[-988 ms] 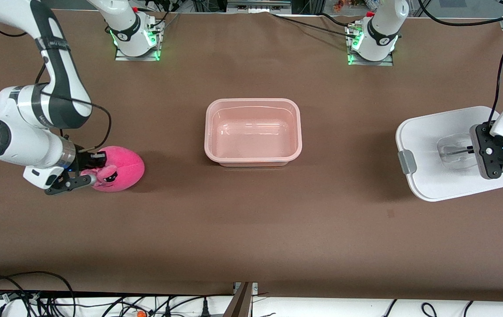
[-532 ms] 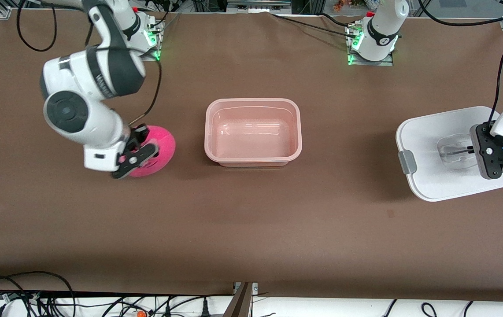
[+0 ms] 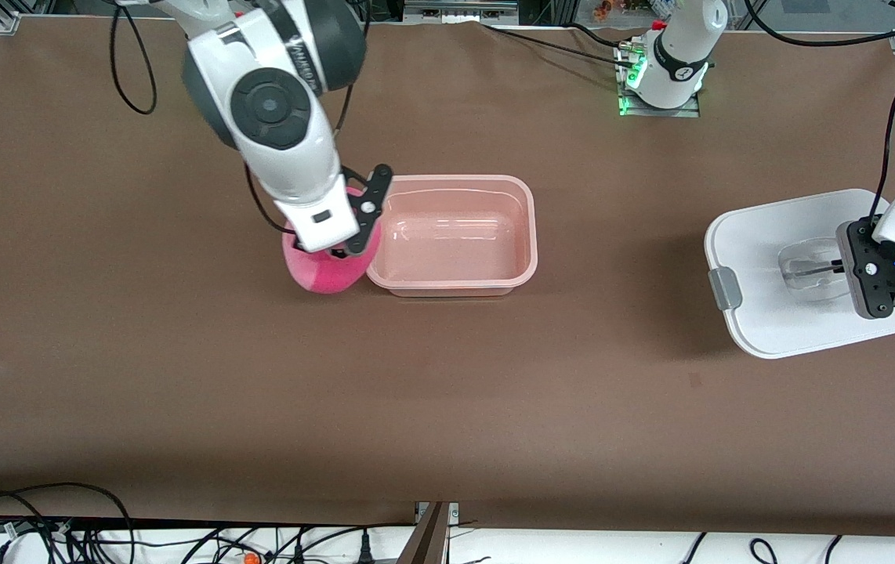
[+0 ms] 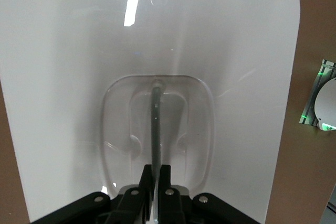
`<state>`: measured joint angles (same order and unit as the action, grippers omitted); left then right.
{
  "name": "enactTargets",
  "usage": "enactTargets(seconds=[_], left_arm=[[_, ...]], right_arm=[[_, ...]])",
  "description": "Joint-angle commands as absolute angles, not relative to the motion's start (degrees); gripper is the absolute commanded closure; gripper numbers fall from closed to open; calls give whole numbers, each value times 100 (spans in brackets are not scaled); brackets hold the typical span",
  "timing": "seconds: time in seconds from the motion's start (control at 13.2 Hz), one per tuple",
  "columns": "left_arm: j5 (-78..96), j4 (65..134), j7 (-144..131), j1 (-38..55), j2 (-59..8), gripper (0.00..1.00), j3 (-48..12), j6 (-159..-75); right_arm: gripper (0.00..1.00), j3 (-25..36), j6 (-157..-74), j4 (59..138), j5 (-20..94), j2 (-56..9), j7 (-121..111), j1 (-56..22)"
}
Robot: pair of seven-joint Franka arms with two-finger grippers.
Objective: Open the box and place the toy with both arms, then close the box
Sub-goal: 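Carry the pink toy into the open box and release it with the right gripper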
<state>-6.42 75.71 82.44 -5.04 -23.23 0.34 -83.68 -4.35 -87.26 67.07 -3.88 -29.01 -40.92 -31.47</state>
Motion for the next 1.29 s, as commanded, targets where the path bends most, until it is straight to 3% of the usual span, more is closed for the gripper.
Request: enactTargets(seconds=[0.0,0.84,1.22], left_arm=[[-738,7436,8332,-536,-2355,100,0,-8279],[-738,7436,8350,-536,-2355,100,0,-8279],[-738,7436,8350,-536,-2355,100,0,-8279]], right_arm=[[100,-378,-8595,5898,-483,-3462,-4377,-3585],[100,-360,-8666,6046,-712,-3858,-4088,-4210],[100,-352,-8956,6073,-825,-4332,-3736,-4332]])
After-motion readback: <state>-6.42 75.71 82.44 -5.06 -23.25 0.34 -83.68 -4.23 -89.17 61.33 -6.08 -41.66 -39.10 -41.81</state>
